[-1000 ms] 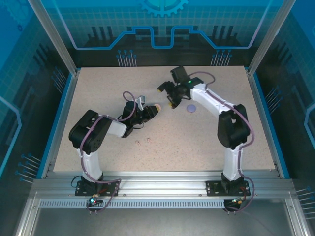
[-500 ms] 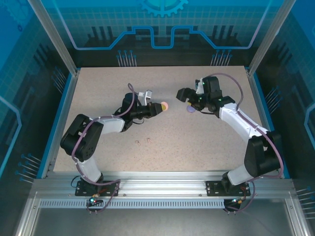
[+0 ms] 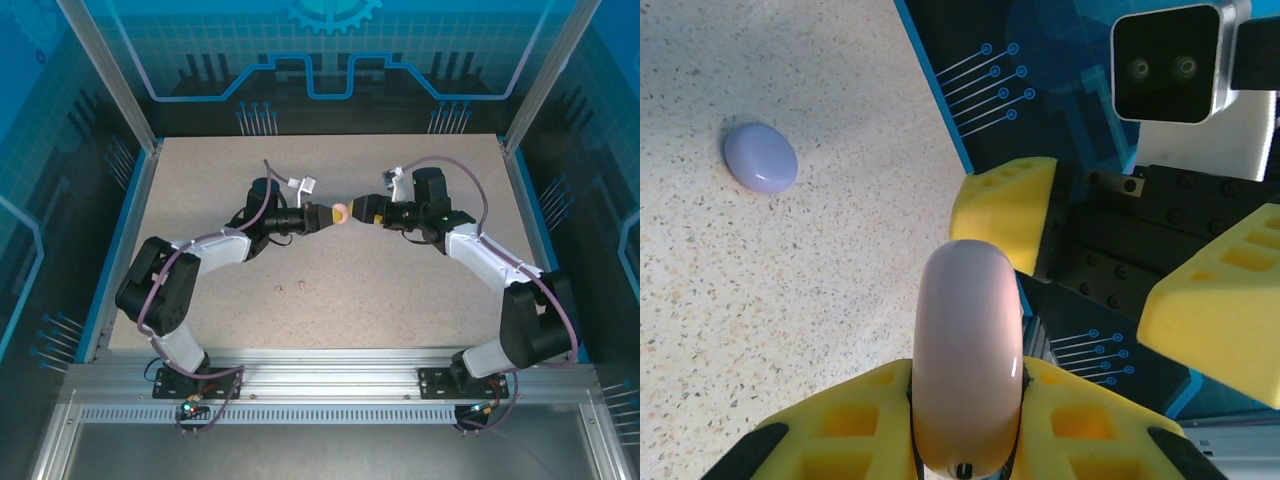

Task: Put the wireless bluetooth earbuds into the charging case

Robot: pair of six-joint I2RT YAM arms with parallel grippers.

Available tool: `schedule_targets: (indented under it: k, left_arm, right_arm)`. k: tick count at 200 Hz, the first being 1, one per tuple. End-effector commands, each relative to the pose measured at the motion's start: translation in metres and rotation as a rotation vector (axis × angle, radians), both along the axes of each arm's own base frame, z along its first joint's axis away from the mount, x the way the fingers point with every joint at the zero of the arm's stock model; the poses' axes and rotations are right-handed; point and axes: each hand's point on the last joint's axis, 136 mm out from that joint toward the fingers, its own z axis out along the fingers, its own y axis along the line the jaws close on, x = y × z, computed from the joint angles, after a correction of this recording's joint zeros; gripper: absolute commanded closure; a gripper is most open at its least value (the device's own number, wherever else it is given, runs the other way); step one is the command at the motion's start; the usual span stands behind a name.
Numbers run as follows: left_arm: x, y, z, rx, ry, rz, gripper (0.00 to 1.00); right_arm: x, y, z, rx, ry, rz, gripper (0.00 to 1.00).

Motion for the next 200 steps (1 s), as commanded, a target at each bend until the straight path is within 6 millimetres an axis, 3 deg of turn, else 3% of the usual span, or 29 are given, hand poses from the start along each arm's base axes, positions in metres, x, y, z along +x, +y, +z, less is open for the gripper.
schedule_targets:
  k: [1, 55, 134, 166, 200]
  left_arm:
    - [-0.004, -0.003, 0.025, -0.019, -0.066, -0.046, 1.0]
    - [-0.007, -0.008, 0.029, -0.016, -0.074, -0.062, 1.0]
    - [-0.014, -0.011, 0.048, -0.029, -0.116, -0.08, 1.0]
    - [-0.014, -0.011, 0.045, -0.024, -0.114, -0.08, 1.0]
    - [-0.012, -0.012, 0.041, -0.025, -0.106, -0.079, 1.0]
  right_arm:
    - [0.0, 0.01, -0.001, 0.019, -0.023, 0.048, 0.16]
    - [0.006, 0.014, -0.017, 0.01, 0.023, 0.048, 0.17]
    - [0.026, -0.018, -0.083, 0.003, 0.222, -0.091, 0.21]
    - [0.021, -0.024, -0.083, 0.001, 0.224, -0.1, 0.21]
    - [0.013, -0.035, -0.061, 0.035, 0.173, -0.095, 0.22]
